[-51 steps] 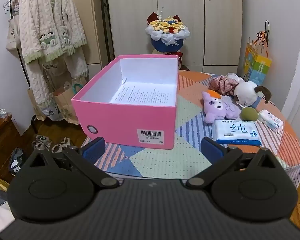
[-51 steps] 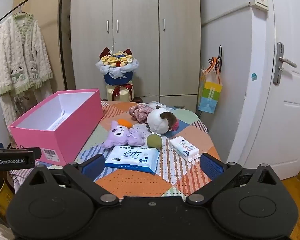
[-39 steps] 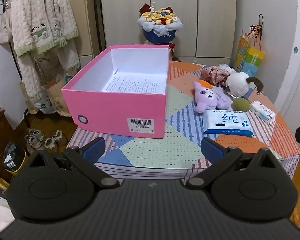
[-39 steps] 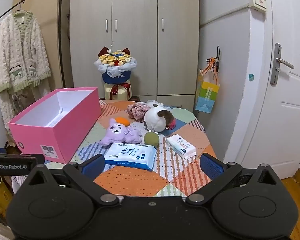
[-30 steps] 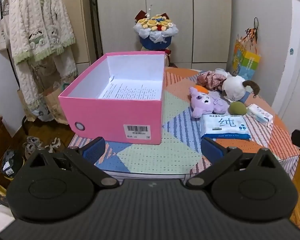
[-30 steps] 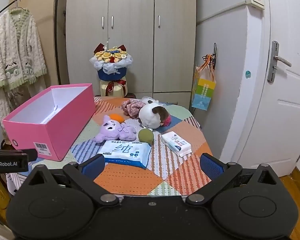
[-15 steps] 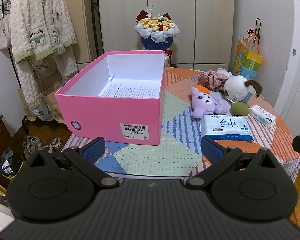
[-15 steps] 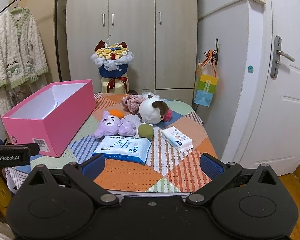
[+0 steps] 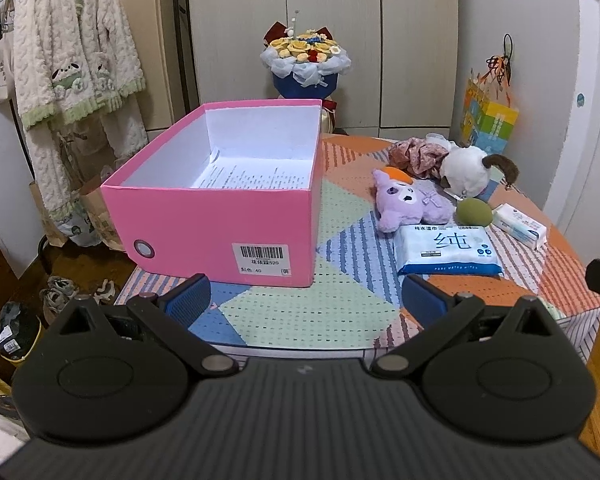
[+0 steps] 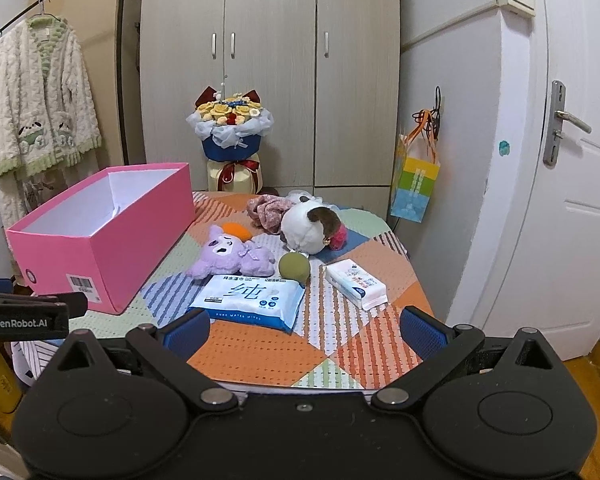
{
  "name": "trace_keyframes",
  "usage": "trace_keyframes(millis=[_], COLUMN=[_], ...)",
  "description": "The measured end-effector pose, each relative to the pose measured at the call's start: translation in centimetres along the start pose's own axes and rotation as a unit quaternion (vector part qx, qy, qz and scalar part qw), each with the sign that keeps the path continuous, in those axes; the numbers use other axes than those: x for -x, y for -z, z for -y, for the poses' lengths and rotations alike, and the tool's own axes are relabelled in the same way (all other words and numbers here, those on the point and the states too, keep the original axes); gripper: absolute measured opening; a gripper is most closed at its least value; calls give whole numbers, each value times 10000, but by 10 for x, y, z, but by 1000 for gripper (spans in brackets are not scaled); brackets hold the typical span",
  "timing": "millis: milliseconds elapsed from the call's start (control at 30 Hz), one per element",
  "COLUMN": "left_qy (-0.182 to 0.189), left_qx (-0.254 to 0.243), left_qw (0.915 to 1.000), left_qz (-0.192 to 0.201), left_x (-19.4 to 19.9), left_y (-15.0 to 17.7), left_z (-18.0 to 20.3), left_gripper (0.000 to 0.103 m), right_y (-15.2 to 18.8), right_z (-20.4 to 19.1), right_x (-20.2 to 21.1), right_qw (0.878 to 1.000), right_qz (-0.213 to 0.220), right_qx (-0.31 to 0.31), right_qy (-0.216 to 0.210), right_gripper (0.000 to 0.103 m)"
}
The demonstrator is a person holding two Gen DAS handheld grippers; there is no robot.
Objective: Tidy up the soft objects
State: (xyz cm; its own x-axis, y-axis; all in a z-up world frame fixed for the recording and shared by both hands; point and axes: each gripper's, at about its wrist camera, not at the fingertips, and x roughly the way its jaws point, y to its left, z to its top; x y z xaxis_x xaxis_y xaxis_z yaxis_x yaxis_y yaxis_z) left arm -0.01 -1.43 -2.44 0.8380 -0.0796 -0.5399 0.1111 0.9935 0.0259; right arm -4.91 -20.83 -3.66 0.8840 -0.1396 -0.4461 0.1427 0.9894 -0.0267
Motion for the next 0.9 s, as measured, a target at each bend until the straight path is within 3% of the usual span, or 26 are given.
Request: trace_keyframes(millis=[300, 900], left_qy=[-92, -94], left_qx=[104, 117], left_qw=[9991, 9982], left_qz=[408, 586], left_x=[2, 16], left_y=[7, 13], left_z=[-1, -4], left_gripper=[103, 103], right_y=[3, 5], right_z=[-1, -4], right_x=[2, 9], right_qw=[9998, 9989], right_qz=[170, 385], right_qx=[68, 225], right_qy=[40, 131], right_gripper=[102, 102])
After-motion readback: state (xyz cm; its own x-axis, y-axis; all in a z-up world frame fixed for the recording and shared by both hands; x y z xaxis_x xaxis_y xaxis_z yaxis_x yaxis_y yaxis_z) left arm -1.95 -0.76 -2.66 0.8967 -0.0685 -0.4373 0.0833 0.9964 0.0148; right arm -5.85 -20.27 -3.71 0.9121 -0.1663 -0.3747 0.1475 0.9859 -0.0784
